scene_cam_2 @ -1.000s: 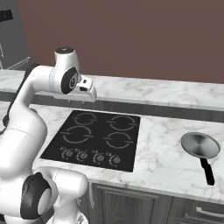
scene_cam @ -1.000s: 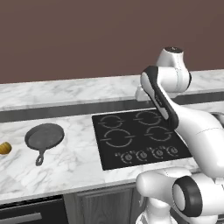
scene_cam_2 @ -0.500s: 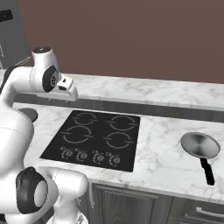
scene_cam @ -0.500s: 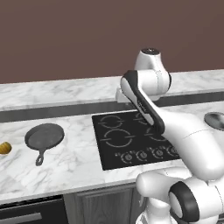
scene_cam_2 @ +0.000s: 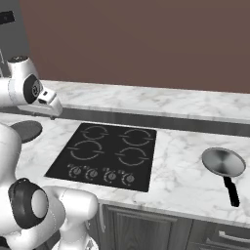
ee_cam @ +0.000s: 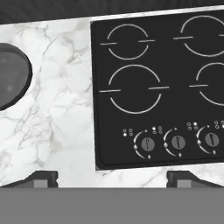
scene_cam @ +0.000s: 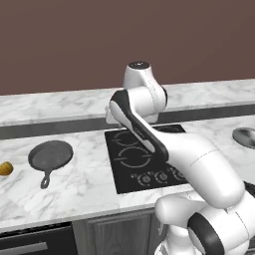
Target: Place both pans onto different burners. Then place the squash and the fish on different pans.
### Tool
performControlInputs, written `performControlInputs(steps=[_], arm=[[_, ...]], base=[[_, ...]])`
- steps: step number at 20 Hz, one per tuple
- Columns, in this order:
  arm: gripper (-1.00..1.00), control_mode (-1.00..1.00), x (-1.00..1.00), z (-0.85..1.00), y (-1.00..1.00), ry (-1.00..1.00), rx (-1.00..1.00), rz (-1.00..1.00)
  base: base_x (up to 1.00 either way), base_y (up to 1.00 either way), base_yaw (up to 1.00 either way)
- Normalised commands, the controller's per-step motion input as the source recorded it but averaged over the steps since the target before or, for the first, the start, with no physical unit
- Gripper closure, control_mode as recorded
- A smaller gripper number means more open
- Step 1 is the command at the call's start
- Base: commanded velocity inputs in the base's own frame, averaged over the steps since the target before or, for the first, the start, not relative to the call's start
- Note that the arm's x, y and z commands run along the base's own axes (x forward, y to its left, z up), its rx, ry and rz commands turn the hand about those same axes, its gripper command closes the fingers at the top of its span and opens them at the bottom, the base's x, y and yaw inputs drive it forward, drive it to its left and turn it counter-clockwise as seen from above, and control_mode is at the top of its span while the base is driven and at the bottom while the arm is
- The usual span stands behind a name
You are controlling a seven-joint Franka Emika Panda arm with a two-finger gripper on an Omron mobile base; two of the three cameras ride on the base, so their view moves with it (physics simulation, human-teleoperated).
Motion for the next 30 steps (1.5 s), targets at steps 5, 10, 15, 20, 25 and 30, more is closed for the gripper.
performControlInputs(steps=[5, 10, 15, 20, 25, 30], arm=[[-1.0, -1.0, -0.17, -0.22, 0.65, 0.07, 0.09, -0.05], [-1.0, -1.0, -0.03, -0.19, 0.59, 0.06, 0.11, -0.04], [-1.0, -1.0, 0.0, -0.21, 0.58, 0.02, 0.03, -0.02], [-1.0, -1.0, 0.0, -0.31, 0.51, 0.0, -0.01, 0.0], [-1.0, -1.0, 0.03, -0.28, 0.47, 0.0, -0.01, 0.0], [-1.0, -1.0, 0.05, -0.3, 0.46, 0.0, 0.0, 0.0]], base=[[0.0, 0.0, 0.0], [0.0, 0.0, 0.0], [0.0, 0.0, 0.0], [0.0, 0.0, 0.0], [0.0, 0.0, 0.0], [0.0, 0.0, 0.0]])
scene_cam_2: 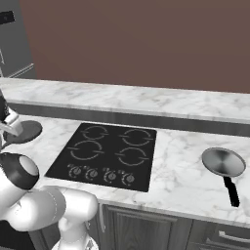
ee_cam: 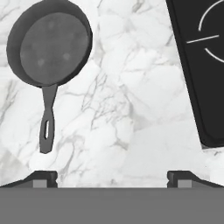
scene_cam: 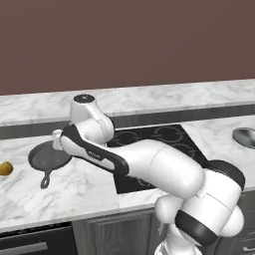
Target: Place both pans onto different burners. Then place the squash and the fish on different pans.
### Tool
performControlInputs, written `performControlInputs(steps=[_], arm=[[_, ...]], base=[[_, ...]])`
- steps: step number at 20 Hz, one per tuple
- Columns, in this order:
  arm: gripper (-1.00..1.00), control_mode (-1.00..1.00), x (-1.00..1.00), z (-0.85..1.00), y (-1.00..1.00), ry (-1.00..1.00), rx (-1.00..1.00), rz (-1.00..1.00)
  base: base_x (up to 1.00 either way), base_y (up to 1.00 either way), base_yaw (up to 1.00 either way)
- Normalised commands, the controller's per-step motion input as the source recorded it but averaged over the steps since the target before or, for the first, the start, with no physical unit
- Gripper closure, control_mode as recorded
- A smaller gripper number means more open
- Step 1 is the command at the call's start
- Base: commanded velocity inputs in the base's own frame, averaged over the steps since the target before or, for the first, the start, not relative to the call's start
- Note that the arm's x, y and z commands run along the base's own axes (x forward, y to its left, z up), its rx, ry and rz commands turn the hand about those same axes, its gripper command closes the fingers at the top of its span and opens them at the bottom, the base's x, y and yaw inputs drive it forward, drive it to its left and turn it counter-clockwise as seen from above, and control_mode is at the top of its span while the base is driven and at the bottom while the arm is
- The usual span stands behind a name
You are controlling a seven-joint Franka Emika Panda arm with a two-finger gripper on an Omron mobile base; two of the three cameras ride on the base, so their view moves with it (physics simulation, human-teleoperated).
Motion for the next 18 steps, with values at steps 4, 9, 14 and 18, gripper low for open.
performControlInputs(steps=[4, 9, 14, 18], arm=[[-1.0, -1.0, 0.04, -0.21, 0.47, 0.0, 0.0, 0.0], [-1.0, -1.0, 0.0, -0.21, 0.41, 0.0, 0.0, 0.0], [-1.0, -1.0, 0.0, -0.24, 0.26, 0.0, 0.0, 0.0], [-1.0, -1.0, 0.0, -0.19, 0.16, 0.0, 0.0, 0.0]], base=[[0.0, 0.0, 0.0], [0.0, 0.0, 0.0], [0.0, 0.0, 0.0], [0.0, 0.0, 0.0]])
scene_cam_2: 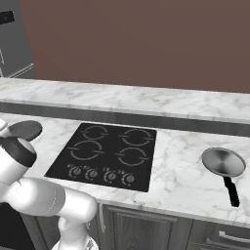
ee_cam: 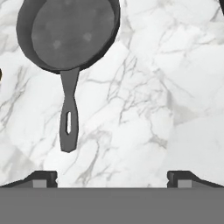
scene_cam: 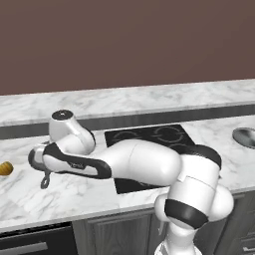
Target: Place both pans onto different burners. Then place the squash and the fish on different pans.
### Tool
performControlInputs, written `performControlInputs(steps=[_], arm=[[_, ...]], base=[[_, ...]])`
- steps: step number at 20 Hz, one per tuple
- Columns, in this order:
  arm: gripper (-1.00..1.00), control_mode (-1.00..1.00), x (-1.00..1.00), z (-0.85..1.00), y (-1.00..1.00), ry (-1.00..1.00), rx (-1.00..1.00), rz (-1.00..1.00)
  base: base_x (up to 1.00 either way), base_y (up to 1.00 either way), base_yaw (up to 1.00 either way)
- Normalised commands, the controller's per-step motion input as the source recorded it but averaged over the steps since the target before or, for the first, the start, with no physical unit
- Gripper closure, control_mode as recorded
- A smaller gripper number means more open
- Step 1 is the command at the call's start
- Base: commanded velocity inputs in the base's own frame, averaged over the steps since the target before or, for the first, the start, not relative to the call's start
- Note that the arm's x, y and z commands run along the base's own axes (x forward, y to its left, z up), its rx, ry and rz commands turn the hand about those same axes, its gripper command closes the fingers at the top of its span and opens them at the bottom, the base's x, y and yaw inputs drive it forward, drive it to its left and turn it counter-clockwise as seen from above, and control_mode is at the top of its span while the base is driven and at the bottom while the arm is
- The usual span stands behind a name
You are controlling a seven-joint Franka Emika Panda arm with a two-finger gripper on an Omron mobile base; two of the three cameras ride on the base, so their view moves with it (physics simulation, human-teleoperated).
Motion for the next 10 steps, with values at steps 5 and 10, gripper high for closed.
performControlInputs(steps=[5, 10], arm=[[-1.0, -1.0, 0.0, -0.23, 0.18, 0.0, 0.0, 0.0], [-1.0, -1.0, 0.02, -0.14, 0.1, 0.0, 0.0, 0.0]], base=[[0.0, 0.0, 0.0], [0.0, 0.0, 0.0]])
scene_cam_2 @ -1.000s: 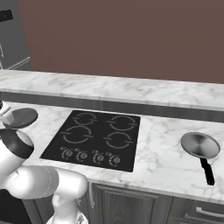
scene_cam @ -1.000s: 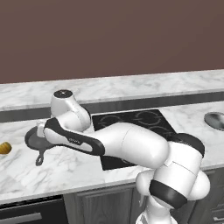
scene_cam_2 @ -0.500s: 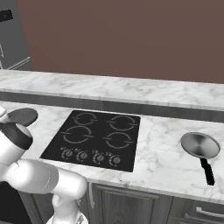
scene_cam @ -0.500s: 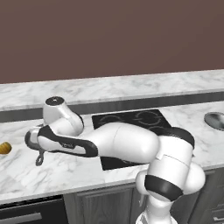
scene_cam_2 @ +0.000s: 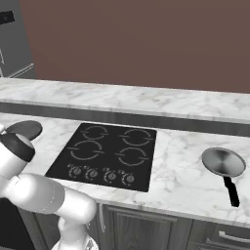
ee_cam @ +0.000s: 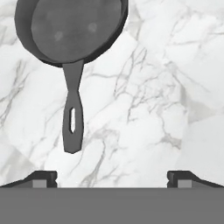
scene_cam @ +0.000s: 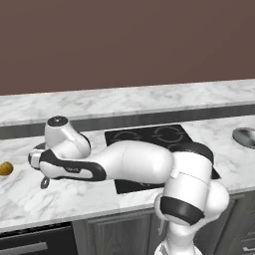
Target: Place both pans onto different burners. Then place the squash and the fish on different pans.
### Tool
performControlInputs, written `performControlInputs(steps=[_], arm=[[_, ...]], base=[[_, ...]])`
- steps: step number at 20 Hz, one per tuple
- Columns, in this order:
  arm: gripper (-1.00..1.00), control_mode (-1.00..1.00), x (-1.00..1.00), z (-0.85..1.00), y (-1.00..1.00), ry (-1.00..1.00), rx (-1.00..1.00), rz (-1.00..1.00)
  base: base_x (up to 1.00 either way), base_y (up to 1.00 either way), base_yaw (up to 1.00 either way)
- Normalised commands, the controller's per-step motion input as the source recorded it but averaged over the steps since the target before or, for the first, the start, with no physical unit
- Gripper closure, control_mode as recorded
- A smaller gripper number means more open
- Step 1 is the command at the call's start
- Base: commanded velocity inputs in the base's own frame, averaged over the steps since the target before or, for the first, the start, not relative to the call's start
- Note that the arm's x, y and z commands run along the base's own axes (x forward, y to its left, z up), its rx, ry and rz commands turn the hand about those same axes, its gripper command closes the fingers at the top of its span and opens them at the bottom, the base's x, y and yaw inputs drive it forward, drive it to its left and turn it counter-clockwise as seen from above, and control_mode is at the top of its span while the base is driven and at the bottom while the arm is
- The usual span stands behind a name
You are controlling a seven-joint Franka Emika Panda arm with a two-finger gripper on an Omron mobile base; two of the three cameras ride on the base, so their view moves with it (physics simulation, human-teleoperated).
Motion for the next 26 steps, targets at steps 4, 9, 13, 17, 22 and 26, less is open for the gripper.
performControlInputs(steps=[4, 9, 13, 17, 22, 26], arm=[[-1.0, -1.0, 0.11, -0.17, 0.13, 0.0, 0.0, 0.0], [-1.0, -1.0, 0.14, -0.19, 0.12, 0.0, 0.0, 0.0], [-1.0, -1.0, 0.14, -0.17, 0.14, 0.0, 0.0, 0.0], [-1.0, -1.0, 0.18, -0.15, 0.2, 0.0, 0.0, 0.0], [-1.0, -1.0, 0.12, -0.14, 0.21, 0.0, 0.0, 0.0], [-1.0, -1.0, 0.09, -0.15, 0.17, 0.0, 0.0, 0.0]], base=[[0.0, 0.0, 0.0], [0.0, 0.0, 0.0], [0.0, 0.0, 0.0], [0.0, 0.0, 0.0], [0.0, 0.0, 0.0], [0.0, 0.0, 0.0]])
